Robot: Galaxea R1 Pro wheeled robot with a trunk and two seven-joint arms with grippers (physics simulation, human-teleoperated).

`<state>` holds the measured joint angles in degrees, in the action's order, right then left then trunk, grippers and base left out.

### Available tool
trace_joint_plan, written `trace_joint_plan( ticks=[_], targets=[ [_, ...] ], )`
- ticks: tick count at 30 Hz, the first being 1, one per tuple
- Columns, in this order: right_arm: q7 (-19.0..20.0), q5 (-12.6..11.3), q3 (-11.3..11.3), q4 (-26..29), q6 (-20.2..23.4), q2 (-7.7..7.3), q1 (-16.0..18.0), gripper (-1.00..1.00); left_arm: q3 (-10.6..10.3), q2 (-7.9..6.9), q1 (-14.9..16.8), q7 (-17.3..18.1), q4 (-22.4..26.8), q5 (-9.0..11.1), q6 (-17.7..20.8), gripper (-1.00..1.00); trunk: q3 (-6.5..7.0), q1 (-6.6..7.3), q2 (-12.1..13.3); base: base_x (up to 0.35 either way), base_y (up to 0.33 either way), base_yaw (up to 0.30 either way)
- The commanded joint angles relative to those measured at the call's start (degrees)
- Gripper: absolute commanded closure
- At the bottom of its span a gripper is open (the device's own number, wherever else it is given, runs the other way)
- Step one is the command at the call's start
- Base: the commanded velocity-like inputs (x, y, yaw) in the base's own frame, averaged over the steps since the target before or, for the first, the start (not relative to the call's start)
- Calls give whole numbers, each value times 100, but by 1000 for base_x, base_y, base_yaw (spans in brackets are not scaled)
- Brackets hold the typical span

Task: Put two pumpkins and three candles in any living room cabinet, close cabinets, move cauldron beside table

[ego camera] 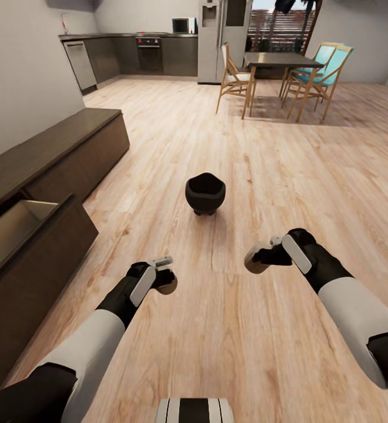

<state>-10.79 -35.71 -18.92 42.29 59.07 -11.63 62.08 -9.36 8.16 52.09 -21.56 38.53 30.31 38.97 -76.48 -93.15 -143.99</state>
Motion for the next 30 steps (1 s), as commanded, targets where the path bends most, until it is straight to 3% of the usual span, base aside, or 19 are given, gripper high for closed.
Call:
trace_joint_plan(
  ticks=[1,5,17,20,25,30],
  targets=[
    [-55,-45,-30,7,10,-2,-15,100,-20,-4,2,-54,3,66,-4,100,18,3,0,0,0,0],
    [-55,-43,-27,7,10,18,-269,100,-16,-10,-5,-43,-11,74,-64,100,107,14,5,0,0,0],
    [-87,-25,-16,7,17,12,-387,100,-9,-19,-6,-78,-12,53,-74,100,373,44,21,0,0,7],
    [-90,-16,-18,7,9,12,-552,100,2,-95,-20,-82,-10,57,-74,100,439,52,25,0,0,114],
    [-79,299,-25,7,-129,12,-701,100,27,-214,-61,-71,-12,54,-87,100,536,65,32,0,0,168],
    [-77,532,-26,7,-626,12,-1073,100,30,-250,-66,-75,-15,51,-225,100,618,78,39,0,0,185]
  ],
)
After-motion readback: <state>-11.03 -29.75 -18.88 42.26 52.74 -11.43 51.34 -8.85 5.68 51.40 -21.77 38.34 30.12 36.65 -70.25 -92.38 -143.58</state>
